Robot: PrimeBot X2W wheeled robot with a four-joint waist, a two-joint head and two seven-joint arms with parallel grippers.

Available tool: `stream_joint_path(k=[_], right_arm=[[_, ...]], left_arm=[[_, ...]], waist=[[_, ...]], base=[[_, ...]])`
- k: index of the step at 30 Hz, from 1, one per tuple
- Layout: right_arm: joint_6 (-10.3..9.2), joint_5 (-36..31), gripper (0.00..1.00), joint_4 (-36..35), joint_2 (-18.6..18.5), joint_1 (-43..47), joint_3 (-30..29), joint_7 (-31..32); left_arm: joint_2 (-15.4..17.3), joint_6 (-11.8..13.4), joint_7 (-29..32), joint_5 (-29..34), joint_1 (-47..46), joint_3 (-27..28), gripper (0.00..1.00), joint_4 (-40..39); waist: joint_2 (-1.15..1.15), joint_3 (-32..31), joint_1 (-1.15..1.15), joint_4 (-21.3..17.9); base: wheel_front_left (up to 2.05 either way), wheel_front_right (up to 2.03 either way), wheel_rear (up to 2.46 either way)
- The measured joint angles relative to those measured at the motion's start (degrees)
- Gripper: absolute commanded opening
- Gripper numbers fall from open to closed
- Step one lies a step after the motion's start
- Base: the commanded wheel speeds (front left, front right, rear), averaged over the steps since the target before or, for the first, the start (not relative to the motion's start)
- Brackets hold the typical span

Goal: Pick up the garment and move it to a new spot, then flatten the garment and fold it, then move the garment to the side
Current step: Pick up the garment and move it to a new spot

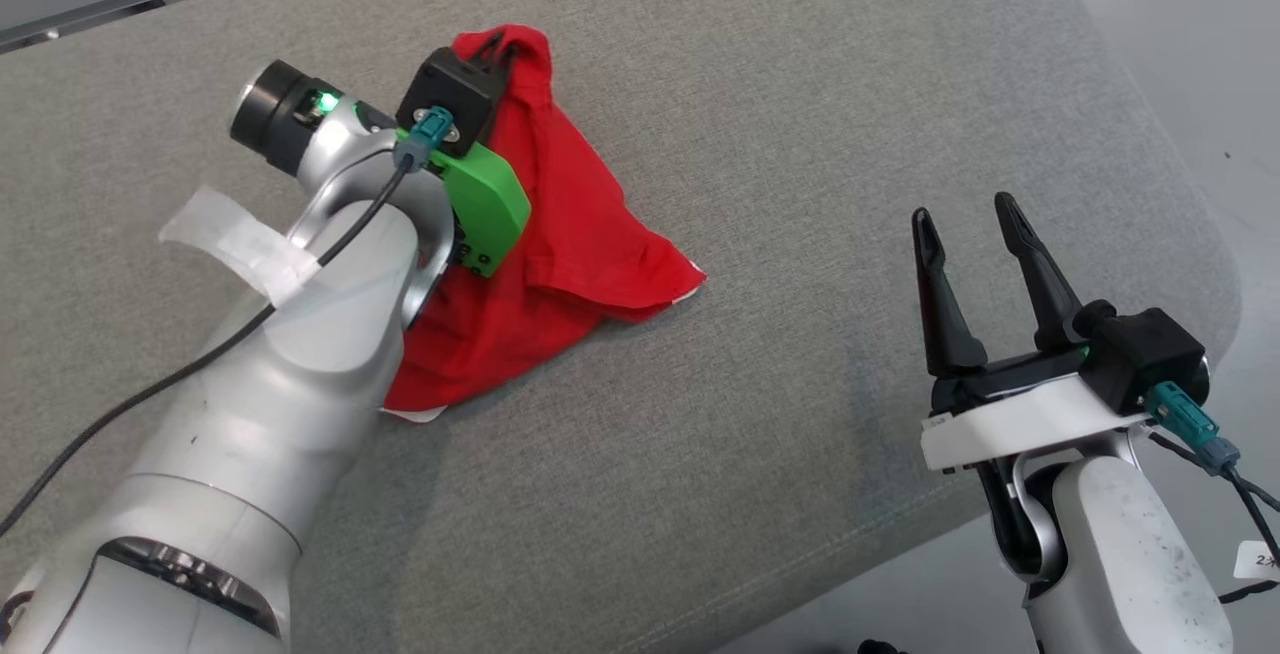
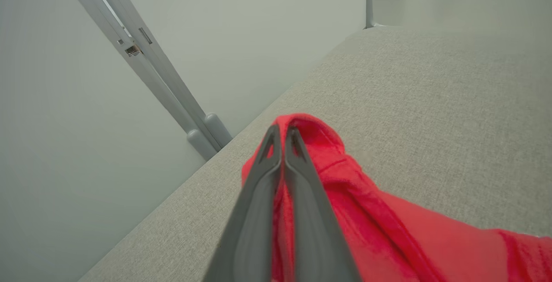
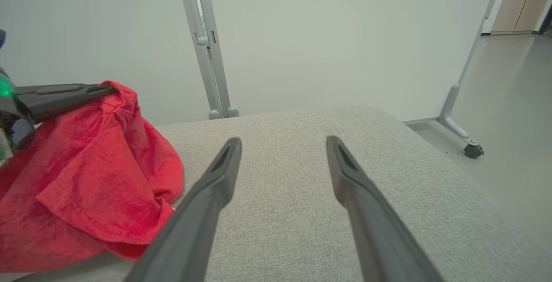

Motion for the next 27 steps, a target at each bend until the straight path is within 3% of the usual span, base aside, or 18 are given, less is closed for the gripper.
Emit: stream_joint_path(k=[8, 10, 11, 19, 27], right_arm=[[-0.01, 0.88, 1.00, 0.62, -0.04, 0.00, 0.69, 0.01], [-0.01, 0.89, 1.00, 0.74, -0.04, 0.04, 0.64, 0.01], [-0.01, 0.89, 1.00, 0.79, -0.04, 0.12, 0.67, 0.00], [-0.01, 0.14, 1.00, 1.09, -0.04, 0.88, 0.47, 0.01], [0.00, -1.92, 1.00, 1.40, -0.01, 2.05, -0.47, 0.00]], left_arm=[[-0.78, -0.13, -0.60, -0.68, -2.81, 0.16, 0.00, 8.96], [-1.31, -0.31, -0.85, -1.37, -2.97, 0.46, 0.82, 9.71], [-1.59, -0.37, -0.94, -1.75, -3.08, 0.71, 1.00, 10.01], [-2.03, -0.69, -1.43, -5.15, -3.32, 3.79, 1.00, 9.69], [-2.14, -2.11, -1.60, -6.64, 2.77, 6.01, 1.00, 2.52]], waist=[[0.00, 0.86, 0.00, -2.56], [0.00, 0.93, 0.00, -2.51], [0.00, 0.91, 0.00, -2.36], [0.00, -0.23, 0.00, -0.03], [0.00, -3.20, 0.00, 3.74]], base=[[0.00, 0.00, 0.00], [0.00, 0.00, 0.00], [0.00, 0.00, 0.00], [0.00, 0.00, 0.00], [0.00, 0.00, 0.00]])
